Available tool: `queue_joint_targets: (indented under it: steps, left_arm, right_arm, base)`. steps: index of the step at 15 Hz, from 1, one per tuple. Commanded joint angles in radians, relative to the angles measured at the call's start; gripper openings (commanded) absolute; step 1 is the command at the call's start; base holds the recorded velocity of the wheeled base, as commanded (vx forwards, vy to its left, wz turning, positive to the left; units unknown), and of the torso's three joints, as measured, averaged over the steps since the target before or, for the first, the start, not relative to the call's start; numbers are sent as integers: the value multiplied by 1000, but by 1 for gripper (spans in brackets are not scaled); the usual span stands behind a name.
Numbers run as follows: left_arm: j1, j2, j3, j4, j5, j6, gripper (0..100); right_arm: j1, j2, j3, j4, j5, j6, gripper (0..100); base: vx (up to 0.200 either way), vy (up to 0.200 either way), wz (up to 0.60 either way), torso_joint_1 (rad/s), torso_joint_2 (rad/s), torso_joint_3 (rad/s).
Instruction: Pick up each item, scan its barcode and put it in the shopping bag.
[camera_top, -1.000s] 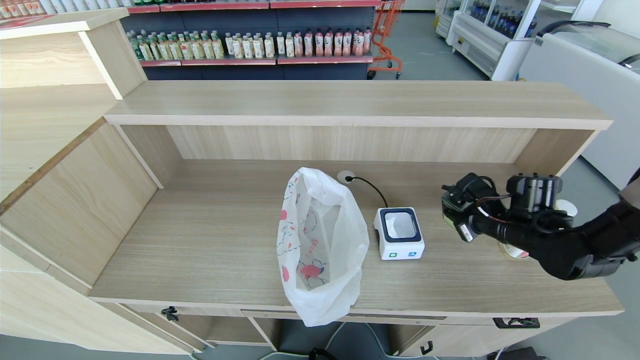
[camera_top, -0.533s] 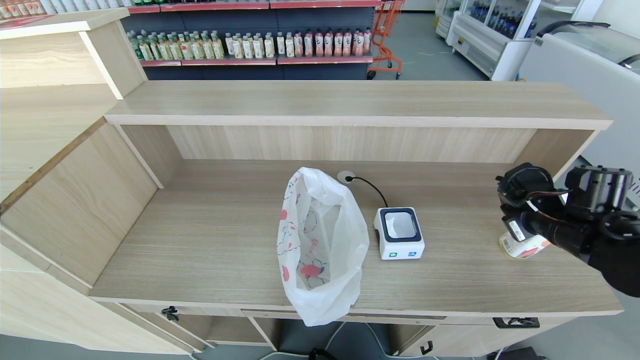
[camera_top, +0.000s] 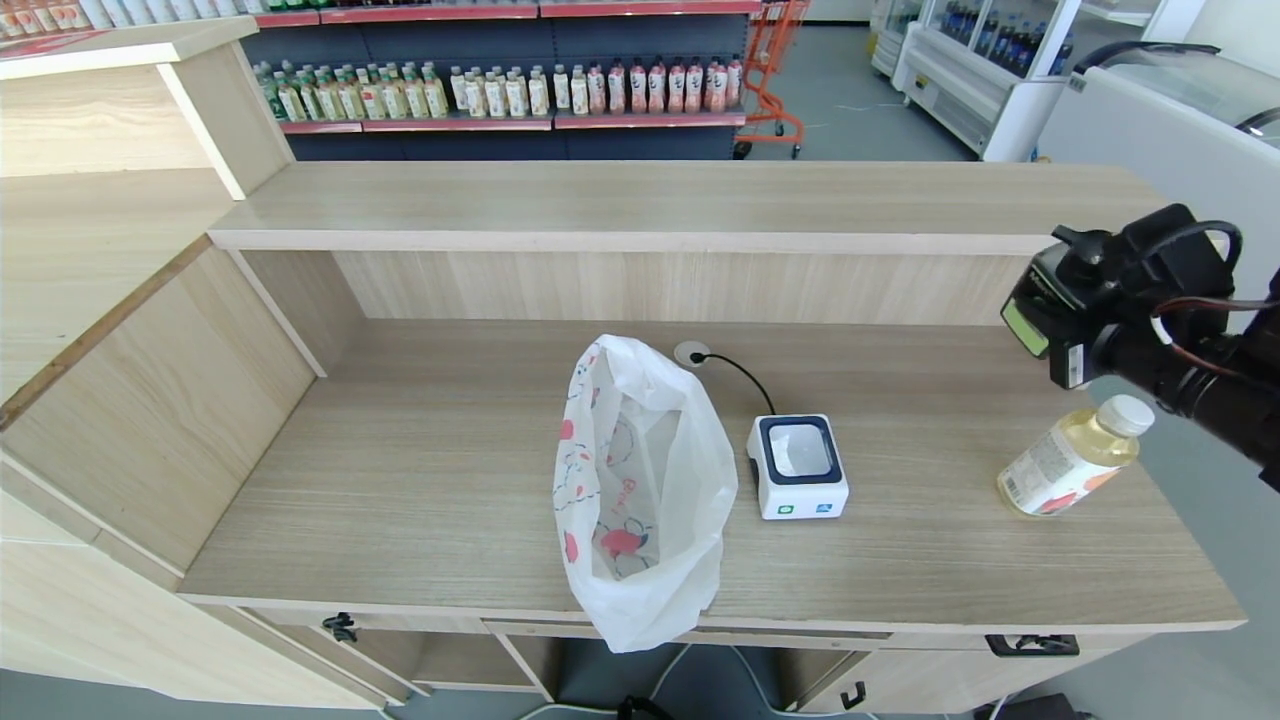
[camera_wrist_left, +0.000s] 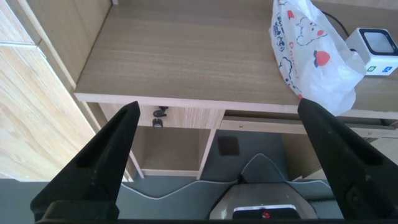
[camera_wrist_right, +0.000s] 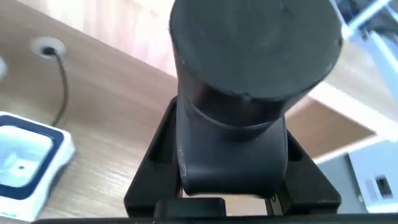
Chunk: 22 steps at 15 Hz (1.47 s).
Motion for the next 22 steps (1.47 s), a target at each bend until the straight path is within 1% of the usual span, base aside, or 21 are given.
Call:
queue_joint_targets:
  steps: [1,2,3,4,5,6,7,8,9,10,11,12,13,14,15,16,17,18,21,22]
  left_arm:
    - [0,0,0,0,0,0,100]
    - [0,0,0,0,0,-2,100]
    - [0,0,0,0,0,0,100]
    - [0,0,0,0,0,0,100]
    - [0,0,0,0,0,0,100]
    - [0,0,0,0,0,0,100]
    - [0,0,0,0,0,0,100]
    - [0,0,0,0,0,0,100]
    - [0,0,0,0,0,-2,100]
    - [0,0,0,0,0,0,100]
    - [0,0,0,0,0,0,100]
    - [0,0,0,0,0,-2,100]
    - [0,0,0,0,0,0,100]
    - [0,0,0,0,0,0,100]
    - [0,0,0,0,0,0,100]
    - [0,0,0,0,0,0,100]
    - [0,0,0,0,0,0,100]
    - [0,0,0,0,0,0,100]
    - [0,0,0,0,0,0,100]
    - [0,0,0,0,0,0,100]
  right_arm:
    - [71,-70,12,-34,100,-53,0]
    - [100,-113,27,-31,204,-140,0]
    - [128,-151,58,-26,305,-262,0]
    - [154,-179,93,-25,382,-383,0]
    - [191,-212,153,-11,518,-634,0]
    - [218,-217,160,30,598,-776,0]
    - [247,-217,157,118,699,-947,0]
    - [257,-217,157,194,748,-1095,0]
    - [252,-220,156,250,764,-1214,0]
    - [243,-225,153,313,776,-1377,0]
    - [249,-234,151,326,773,-1527,0]
    - [264,-237,143,323,773,-1602,0]
    - [358,-246,114,316,773,-1725,0]
    - [372,-263,107,260,813,-1832,0]
    - [370,-272,113,191,868,-1905,0]
    - [376,-267,117,153,877,-1932,0]
    - [433,-255,131,73,908,-1990,0]
    - [479,-251,137,49,919,-2017,0]
    - [565,-246,139,18,920,-2040,0]
    - [600,-251,140,-19,919,-2032,0]
  base:
    - [0,0,0,0,0,0]
    - [0,0,0,0,0,0]
    - [0,0,0,0,0,0]
    - [0,0,0,0,0,0]
    - [0,0,0,0,0,0]
    - [0,0,0,0,0,0]
    - [0,0,0,0,0,0]
    - [0,0,0,0,0,0]
    - [0,0,0,0,0,0]
    - [0,0,0,0,0,0]
    - [0,0,0,0,0,0]
    - [0,0,0,0,0,0]
    - [0,0,0,0,0,0]
    - [0,0,0,0,0,0]
    - [0,0,0,0,0,0]
    - [0,0,0,0,0,0]
    - [0,0,0,0,0,0]
    - [0,0,0,0,0,0]
    - [0,0,0,0,0,0]
    - [0,0,0,0,0,0]
